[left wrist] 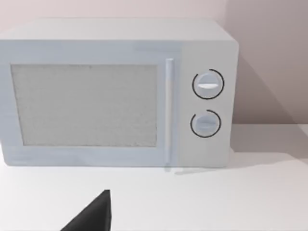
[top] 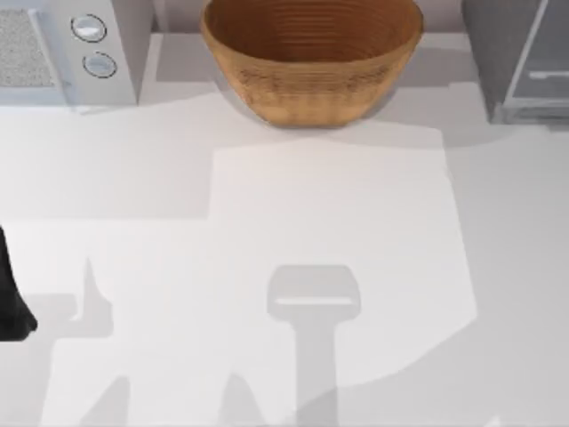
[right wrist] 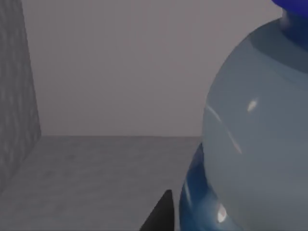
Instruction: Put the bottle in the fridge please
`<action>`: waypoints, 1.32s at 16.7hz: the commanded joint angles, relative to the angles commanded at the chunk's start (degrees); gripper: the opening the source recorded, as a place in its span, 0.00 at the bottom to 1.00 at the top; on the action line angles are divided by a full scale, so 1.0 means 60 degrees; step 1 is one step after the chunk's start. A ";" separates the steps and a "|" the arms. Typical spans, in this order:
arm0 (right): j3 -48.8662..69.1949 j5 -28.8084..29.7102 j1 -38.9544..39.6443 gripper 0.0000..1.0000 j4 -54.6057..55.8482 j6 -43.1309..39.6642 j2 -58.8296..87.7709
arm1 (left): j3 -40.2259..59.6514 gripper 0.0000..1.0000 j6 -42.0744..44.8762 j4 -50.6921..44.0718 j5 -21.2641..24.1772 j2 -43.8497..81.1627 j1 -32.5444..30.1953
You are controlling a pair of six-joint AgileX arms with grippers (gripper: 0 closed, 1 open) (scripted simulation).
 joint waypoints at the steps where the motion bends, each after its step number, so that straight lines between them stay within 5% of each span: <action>1: 0.0252 0.0023 0.0021 0.01 -0.0121 -0.0001 0.0119 | 0.0000 1.00 0.0000 0.0000 0.0000 0.0000 0.0000; 22: 0.4076 0.0431 0.0403 0.01 -0.1997 -0.0016 0.2075 | 0.0000 1.00 0.0000 0.0000 0.0000 0.0000 0.0000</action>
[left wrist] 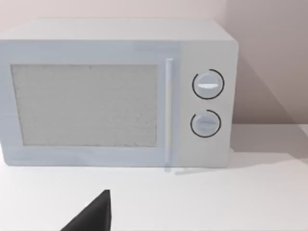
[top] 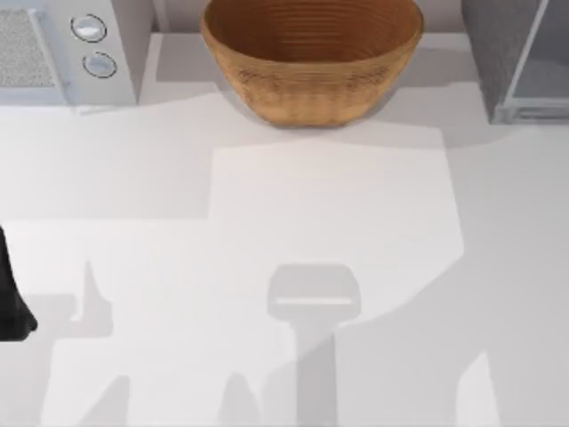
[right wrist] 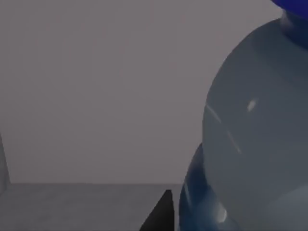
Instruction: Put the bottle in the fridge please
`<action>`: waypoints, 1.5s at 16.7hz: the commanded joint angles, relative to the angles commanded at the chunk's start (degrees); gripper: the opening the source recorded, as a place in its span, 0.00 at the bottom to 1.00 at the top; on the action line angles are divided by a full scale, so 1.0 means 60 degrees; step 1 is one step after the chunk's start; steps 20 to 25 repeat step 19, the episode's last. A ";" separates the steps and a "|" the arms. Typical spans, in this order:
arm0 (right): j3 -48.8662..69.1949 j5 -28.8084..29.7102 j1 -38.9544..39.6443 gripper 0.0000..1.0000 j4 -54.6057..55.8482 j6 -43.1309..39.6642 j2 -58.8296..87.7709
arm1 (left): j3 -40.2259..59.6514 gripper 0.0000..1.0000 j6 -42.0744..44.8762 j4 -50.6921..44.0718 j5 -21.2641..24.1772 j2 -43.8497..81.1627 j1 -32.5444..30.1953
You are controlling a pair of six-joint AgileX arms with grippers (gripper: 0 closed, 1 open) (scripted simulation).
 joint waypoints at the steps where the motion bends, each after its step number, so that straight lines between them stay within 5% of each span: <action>1: 0.0000 0.0000 0.0000 0.08 0.0000 0.0000 0.0000 | 0.0000 1.00 0.0000 0.0000 0.0000 0.0000 0.0000; 13: 0.0000 0.0000 0.0000 0.98 0.0000 0.0000 0.0000 | 0.0000 1.00 0.0000 0.0000 0.0000 0.0000 0.0000; 25: 0.0000 0.0000 0.0000 1.00 0.0000 0.0000 0.0000 | 0.0000 1.00 0.0000 0.0000 0.0000 0.0000 0.0000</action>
